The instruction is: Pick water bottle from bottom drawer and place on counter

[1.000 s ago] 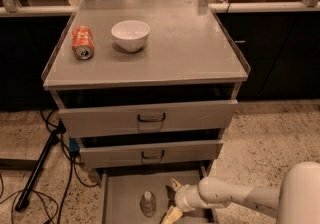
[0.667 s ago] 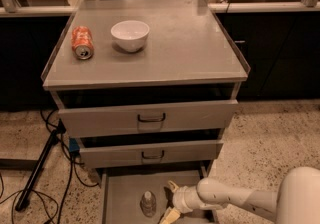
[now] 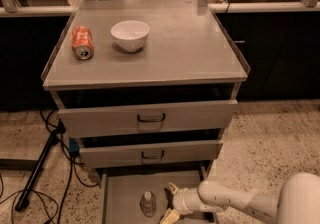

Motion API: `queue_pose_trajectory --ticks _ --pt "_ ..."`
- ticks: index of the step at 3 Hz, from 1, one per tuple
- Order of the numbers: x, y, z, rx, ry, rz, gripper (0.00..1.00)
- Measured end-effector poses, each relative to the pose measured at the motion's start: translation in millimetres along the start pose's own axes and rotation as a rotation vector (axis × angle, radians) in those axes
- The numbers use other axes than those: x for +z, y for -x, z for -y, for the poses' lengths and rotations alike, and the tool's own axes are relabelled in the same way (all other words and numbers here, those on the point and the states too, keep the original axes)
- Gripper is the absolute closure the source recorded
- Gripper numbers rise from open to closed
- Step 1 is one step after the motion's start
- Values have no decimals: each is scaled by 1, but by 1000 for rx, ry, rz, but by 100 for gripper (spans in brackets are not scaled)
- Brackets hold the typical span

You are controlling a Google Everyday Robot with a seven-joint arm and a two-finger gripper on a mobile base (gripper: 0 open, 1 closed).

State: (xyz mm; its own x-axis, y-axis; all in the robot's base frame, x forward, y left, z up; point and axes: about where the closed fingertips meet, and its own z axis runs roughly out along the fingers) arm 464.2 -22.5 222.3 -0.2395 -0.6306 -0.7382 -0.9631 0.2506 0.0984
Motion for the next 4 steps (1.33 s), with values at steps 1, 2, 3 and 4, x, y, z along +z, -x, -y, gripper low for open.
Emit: queue_pose_trajectory --ticks 1,2,3,4 --pt "16 9 -4 14 14 51 0" --pt "27 21 -6 7 27 87 0" --pt "27 22 -6 7 27 88 0" --pt "34 18 -6 18 35 103 0"
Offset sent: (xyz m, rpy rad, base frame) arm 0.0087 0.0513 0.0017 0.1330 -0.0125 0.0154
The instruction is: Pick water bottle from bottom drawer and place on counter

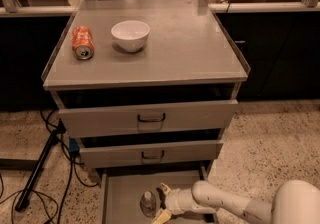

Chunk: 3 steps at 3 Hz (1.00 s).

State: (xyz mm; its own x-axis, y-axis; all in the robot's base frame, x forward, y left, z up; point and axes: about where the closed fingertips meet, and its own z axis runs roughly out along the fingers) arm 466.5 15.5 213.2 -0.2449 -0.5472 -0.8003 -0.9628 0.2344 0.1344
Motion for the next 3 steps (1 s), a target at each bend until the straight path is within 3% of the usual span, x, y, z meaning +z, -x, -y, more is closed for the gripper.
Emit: queue_pose_trajectory --ticks 3 --pt "43 9 8 -23 31 68 0"
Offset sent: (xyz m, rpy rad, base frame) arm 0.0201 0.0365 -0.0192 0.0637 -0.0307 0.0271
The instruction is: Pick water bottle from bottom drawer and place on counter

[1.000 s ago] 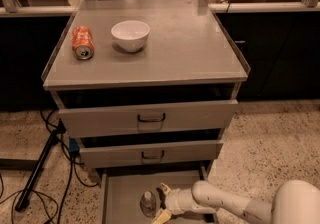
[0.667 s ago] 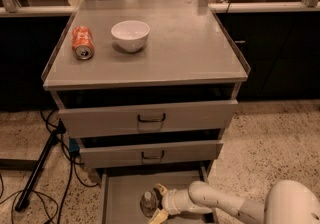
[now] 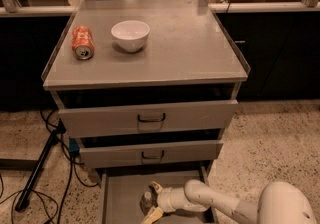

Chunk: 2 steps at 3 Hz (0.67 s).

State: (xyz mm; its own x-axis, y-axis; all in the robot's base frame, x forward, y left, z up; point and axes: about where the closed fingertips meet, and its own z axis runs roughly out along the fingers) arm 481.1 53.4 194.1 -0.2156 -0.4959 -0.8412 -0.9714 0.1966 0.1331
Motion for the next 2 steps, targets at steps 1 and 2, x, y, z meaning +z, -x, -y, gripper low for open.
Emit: queue_pose_trajectory --ticks 1,2 --pt "0 0 0 0 0 1 0" --pt "0 0 0 0 0 1 16"
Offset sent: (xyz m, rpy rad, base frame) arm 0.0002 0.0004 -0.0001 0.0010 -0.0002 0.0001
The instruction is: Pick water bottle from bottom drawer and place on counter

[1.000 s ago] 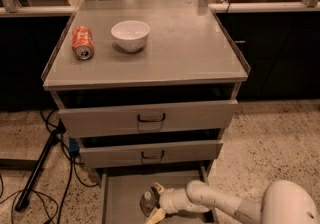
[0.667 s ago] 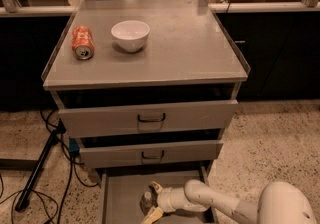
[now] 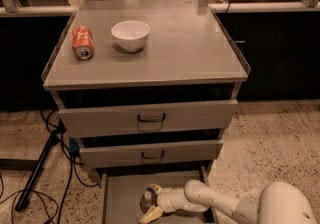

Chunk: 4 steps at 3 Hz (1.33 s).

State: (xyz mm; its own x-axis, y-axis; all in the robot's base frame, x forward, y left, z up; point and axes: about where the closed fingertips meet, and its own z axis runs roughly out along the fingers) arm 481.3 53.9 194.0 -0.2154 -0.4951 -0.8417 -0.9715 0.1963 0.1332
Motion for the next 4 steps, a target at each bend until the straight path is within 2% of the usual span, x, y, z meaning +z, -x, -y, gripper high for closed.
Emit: queue_pose_trajectory --ticks 3,4 --pt "0 0 0 0 0 0 85" --pt "0 0 0 0 0 0 100"
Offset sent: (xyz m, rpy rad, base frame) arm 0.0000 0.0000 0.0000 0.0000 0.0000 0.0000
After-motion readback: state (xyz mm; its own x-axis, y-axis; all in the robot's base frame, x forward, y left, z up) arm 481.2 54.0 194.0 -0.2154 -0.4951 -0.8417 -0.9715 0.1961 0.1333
